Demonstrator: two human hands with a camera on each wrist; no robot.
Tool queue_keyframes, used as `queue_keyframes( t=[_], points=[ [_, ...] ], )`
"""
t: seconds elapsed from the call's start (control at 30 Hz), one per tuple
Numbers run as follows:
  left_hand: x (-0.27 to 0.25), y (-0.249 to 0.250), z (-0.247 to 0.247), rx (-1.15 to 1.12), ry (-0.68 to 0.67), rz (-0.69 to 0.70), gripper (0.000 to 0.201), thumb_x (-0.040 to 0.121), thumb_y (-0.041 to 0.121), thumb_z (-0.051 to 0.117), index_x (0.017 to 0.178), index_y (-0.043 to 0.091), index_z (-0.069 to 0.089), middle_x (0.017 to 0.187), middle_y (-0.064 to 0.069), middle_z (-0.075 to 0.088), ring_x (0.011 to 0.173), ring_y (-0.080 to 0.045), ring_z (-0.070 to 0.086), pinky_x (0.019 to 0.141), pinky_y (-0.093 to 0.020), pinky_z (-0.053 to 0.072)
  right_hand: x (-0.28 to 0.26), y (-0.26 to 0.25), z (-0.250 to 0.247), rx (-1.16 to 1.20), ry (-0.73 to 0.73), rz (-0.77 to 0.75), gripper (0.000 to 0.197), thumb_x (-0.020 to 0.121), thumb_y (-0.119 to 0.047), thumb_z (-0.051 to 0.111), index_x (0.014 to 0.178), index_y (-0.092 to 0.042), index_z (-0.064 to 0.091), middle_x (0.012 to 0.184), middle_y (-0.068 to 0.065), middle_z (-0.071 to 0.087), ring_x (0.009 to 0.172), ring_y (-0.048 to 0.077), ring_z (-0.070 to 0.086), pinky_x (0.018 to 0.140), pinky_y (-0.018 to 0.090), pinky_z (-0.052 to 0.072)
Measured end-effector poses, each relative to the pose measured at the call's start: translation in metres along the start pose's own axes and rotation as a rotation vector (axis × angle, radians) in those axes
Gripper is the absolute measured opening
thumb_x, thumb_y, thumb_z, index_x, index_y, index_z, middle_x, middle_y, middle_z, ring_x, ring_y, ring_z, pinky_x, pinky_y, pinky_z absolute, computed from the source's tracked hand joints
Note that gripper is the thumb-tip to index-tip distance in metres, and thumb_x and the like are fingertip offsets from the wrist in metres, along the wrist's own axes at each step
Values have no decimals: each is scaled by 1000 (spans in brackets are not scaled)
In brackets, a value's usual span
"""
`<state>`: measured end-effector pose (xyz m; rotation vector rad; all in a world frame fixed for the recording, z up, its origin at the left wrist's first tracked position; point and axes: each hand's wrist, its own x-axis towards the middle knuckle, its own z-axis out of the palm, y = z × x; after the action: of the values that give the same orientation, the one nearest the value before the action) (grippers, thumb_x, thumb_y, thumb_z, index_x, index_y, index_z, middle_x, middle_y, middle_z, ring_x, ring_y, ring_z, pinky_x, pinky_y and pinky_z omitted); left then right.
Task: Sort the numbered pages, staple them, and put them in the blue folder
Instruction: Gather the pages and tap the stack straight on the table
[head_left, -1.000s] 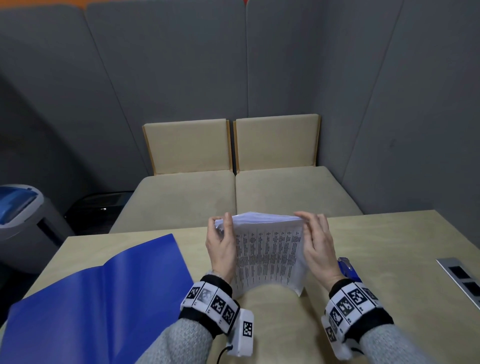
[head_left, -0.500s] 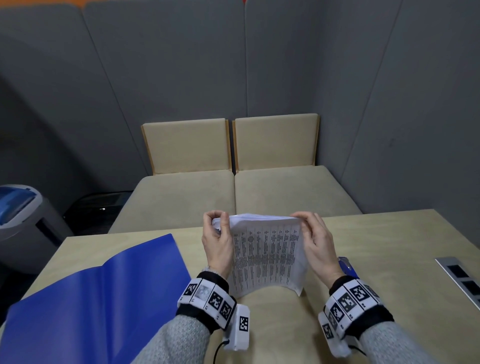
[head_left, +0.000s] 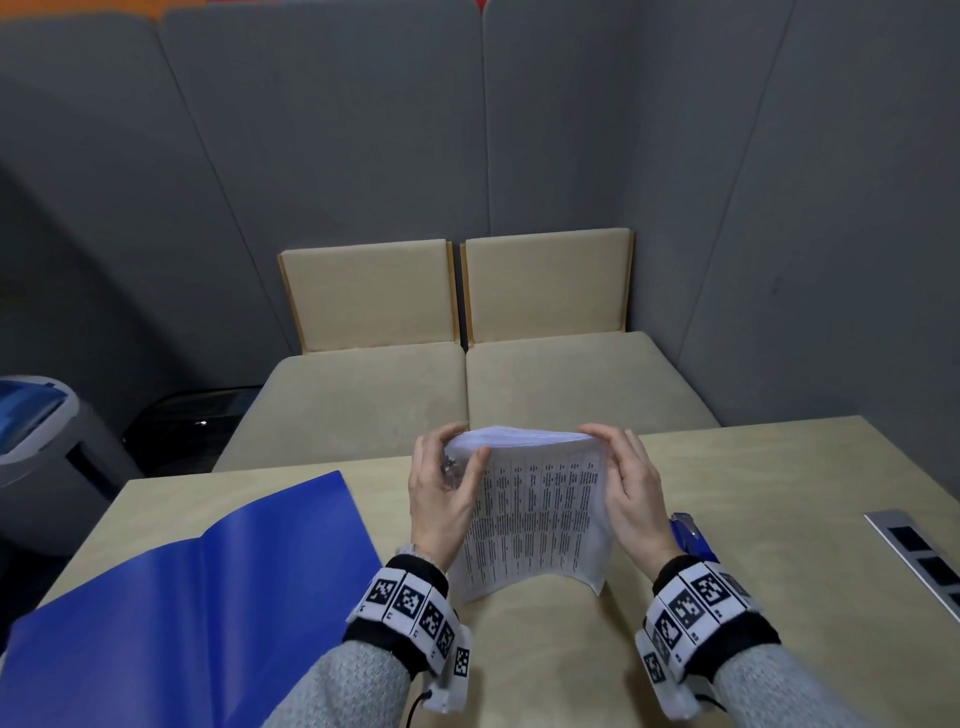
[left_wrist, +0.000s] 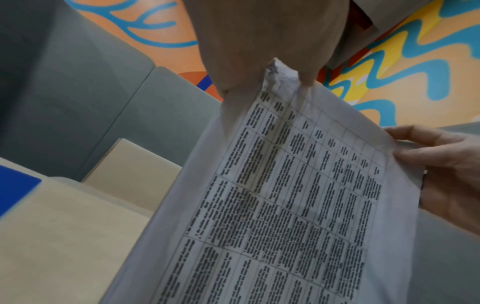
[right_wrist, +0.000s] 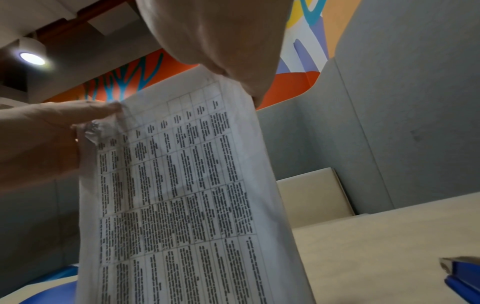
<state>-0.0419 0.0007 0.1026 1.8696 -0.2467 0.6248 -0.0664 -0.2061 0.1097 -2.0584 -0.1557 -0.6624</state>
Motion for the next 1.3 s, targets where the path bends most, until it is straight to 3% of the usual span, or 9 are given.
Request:
queue_keyframes(
  t=[0.13,0.37,0.53,0.63,0.77,0.87,1.0,1.17,1.3],
  points=[
    [4,-1,0,42,3,25,9,92,18,58,101,22,58,95,5,54,86,-10,55,70,-36,52,2,-3,1,18,7,5,44,87,13,36,114,-11,60,101,2,58,96,-13,49,83,-1,34],
    [28,7,-9,46,-161,1,13,92,18,57,105,19,59,99,4,57,84,-8,55,71,-29,49,34,-4,-11,58,-176,242,31,97,0,36,112,-15,59,106,-6,62,99,4,56,81,10,42],
    [26,-32,-2,-91,-482,-474,19,91,13,58,102,27,65,107,-2,65,94,-20,65,89,-44,53,37,46,6,161,-494,703,24,99,-11,40,113,-17,58,112,6,65,100,22,64,90,41,53],
    [-3,-58,11,-160,-528,-797,17,91,4,55,105,10,63,89,-13,66,68,-20,63,67,-32,55,8,77,23,150,-603,949,20,94,-9,47,104,-21,60,107,9,67,95,25,66,90,46,53],
    [-47,-113,31,-129,-490,-934,17,79,6,59,87,18,69,84,-20,63,67,-25,58,68,-41,52,-23,104,38,32,-669,1051,29,94,-6,43,106,-24,62,107,3,64,96,21,63,85,40,55],
    [-58,-128,44,-83,-455,-977,20,83,4,56,88,19,69,71,-11,58,54,-17,50,57,-24,43,-32,115,46,47,-669,1079,29,96,-6,37,110,-20,58,105,6,64,89,21,66,70,33,57],
    [-57,-134,50,-71,-456,-1025,20,89,2,51,97,13,65,51,1,49,36,-12,38,40,-18,31,-40,129,56,-44,-594,962,42,94,0,29,111,-21,61,127,5,56,104,19,54,83,28,48],
    [-59,-139,47,-175,-464,-1032,23,86,5,56,95,21,69,73,-15,63,59,-25,51,60,-40,45,-50,137,59,-31,-478,968,42,95,0,37,115,-25,65,137,3,53,123,23,52,101,31,45],
    [-56,-140,46,-188,-458,-1023,16,86,0,58,90,11,69,94,-19,67,74,-30,65,76,-54,53,-52,137,58,-38,-435,970,44,91,3,37,114,-21,66,135,4,56,103,29,62,74,21,50]
  ],
)
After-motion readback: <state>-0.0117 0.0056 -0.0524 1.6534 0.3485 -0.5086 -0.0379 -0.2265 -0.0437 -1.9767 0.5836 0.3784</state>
